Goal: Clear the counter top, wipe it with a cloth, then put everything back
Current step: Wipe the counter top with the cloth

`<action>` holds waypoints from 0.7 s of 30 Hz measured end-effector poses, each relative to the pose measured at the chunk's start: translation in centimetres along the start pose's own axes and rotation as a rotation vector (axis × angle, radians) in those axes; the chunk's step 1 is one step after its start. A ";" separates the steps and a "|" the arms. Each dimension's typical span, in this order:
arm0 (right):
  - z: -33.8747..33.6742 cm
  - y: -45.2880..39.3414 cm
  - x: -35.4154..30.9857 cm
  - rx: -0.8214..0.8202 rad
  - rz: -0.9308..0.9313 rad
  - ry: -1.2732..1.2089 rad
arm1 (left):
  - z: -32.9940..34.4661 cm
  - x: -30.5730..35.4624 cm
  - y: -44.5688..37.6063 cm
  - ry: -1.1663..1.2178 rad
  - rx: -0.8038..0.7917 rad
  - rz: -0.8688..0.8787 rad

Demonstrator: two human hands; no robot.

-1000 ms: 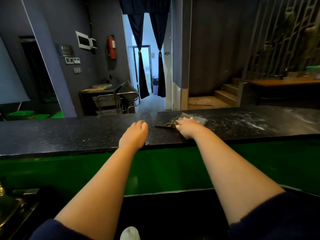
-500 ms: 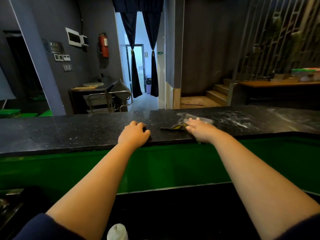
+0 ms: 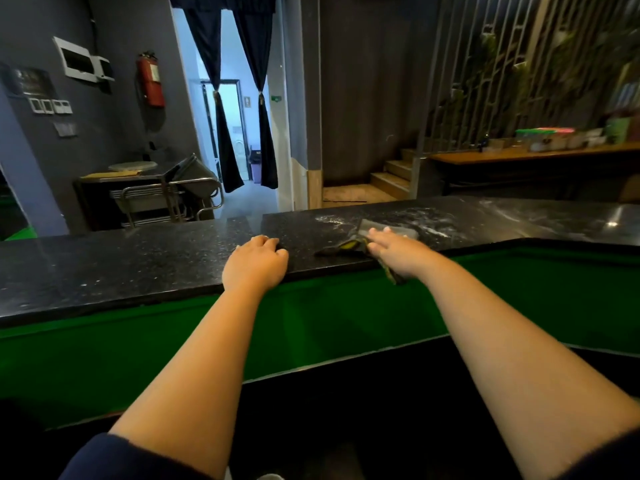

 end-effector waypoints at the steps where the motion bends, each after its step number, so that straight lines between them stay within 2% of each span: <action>1: -0.2 -0.5 0.3 -0.011 0.042 0.044 | 0.0 0.1 0.1 -0.015 0.006 0.008; 3: 0.0 -2.1 -0.5 -0.019 0.079 0.163 | 0.1 0.1 0.0 -0.035 0.011 0.019; 5: 0.6 -3.2 -3.0 0.005 0.042 0.226 | 0.2 0.1 0.0 -0.045 0.011 0.022; 9: 1.9 -3.8 -7.9 0.027 -0.212 0.223 | 0.3 -0.4 -0.3 -0.030 0.007 0.031; 12: 2.4 -4.7 -5.9 -0.032 -0.258 0.073 | 0.1 -0.6 -0.4 0.010 -0.017 0.015; 15: 1.7 -5.1 -1.7 -0.033 -0.188 0.047 | 0.1 -0.6 -0.4 0.036 -0.020 -0.020; 17: 1.1 -5.6 -0.3 -0.029 -0.170 0.061 | 0.0 -0.3 -1.1 0.101 -0.025 -0.107; 19: 0.8 -6.3 -1.2 -0.029 -0.195 0.105 | 0.1 0.2 -1.9 0.205 -0.015 -0.225; 21: 0.9 -6.9 -3.5 -0.033 -0.287 0.119 | 0.6 1.1 -2.4 0.232 0.072 -0.258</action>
Point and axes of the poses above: each hand's wrist, its own y-axis away from the middle knuckle, its own z-axis out of the palm, x = y × z, the point moved 2 cm from there along -y, towards the middle knuckle, and after that the axes turned 11 degrees about y, right-handed, at the moved point
